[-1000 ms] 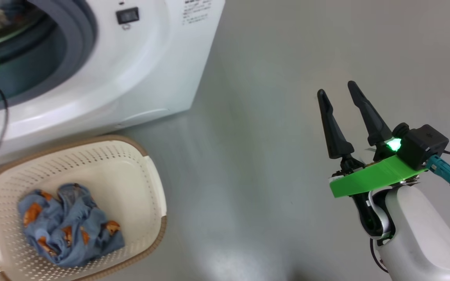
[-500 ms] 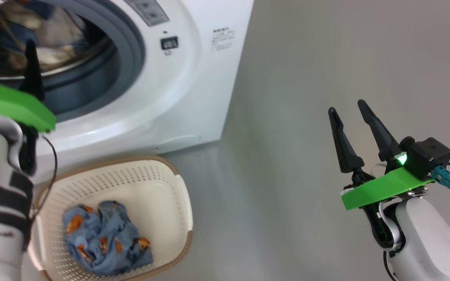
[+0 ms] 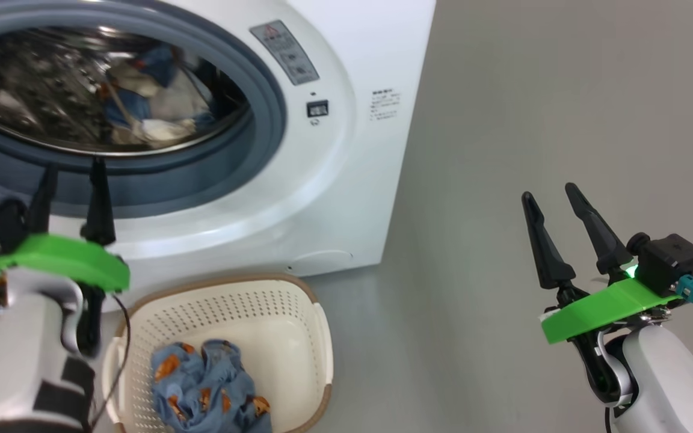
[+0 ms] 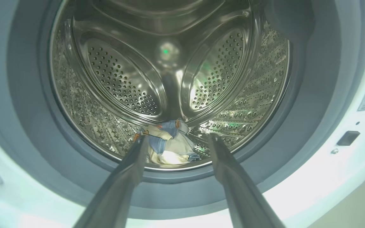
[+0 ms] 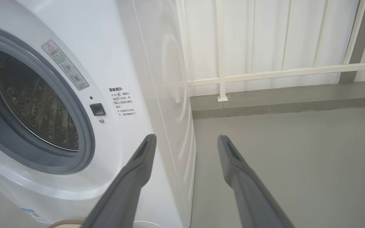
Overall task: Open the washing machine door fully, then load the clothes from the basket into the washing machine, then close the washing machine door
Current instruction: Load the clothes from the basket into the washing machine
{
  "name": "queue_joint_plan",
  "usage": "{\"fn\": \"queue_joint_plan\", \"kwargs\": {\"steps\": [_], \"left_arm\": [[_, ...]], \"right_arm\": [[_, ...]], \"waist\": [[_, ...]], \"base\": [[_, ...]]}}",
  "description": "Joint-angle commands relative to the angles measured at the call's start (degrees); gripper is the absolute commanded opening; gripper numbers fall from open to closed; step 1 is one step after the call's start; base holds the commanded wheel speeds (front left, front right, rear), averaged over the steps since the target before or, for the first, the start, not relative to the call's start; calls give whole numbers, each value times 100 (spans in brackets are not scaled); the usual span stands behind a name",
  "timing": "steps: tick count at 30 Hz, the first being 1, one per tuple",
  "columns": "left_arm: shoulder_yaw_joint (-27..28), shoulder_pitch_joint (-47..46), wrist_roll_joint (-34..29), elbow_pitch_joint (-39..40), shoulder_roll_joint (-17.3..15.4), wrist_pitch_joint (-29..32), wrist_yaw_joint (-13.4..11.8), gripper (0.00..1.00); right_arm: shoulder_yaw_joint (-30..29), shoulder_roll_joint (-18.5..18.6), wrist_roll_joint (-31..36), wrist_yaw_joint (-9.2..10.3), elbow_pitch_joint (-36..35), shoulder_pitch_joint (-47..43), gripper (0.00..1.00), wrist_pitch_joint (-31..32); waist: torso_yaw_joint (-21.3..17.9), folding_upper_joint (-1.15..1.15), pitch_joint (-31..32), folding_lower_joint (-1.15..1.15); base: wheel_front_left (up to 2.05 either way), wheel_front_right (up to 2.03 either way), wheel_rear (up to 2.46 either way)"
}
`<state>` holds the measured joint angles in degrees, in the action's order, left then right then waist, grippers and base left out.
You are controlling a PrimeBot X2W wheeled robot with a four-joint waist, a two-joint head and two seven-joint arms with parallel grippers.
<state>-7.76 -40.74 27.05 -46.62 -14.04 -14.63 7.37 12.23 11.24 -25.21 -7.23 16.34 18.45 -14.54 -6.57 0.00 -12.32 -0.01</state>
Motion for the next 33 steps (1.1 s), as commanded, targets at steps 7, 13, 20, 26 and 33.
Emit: {"fn": "queue_joint_plan", "kwargs": {"steps": [7, 13, 20, 26, 33], "left_arm": [[348, 832, -137, 823, -47, -36, -23, 100], [466, 1414, -200, 1387, 57, -37, -76, 100], [595, 2177, -253, 2025, 226, -37, -199, 100], [644, 2601, -342, 2434, 330, -37, -277, 100], [659, 2735, -360, 2598, 375, -37, -321, 100]], "right_arm": [[17, 136, -90, -25, -98, -170, 100, -46], [2, 171, -113, -25, -93, -260, 100, -46], [8, 195, -174, -25, -84, -379, 100, -46], [9, 269, -226, -25, -80, -481, 100, -46], [37, 299, -246, -25, -73, -506, 100, -46]], "waist": [[310, 0, 431, 1], [443, 0, 579, 1], [499, 0, 763, 1], [567, 0, 845, 1], [601, 0, 868, 1]], "base": [[0, 0, 0], [0, 0, 0], [0, 0, 0], [0, 0, 0], [0, 0, 0]]}}
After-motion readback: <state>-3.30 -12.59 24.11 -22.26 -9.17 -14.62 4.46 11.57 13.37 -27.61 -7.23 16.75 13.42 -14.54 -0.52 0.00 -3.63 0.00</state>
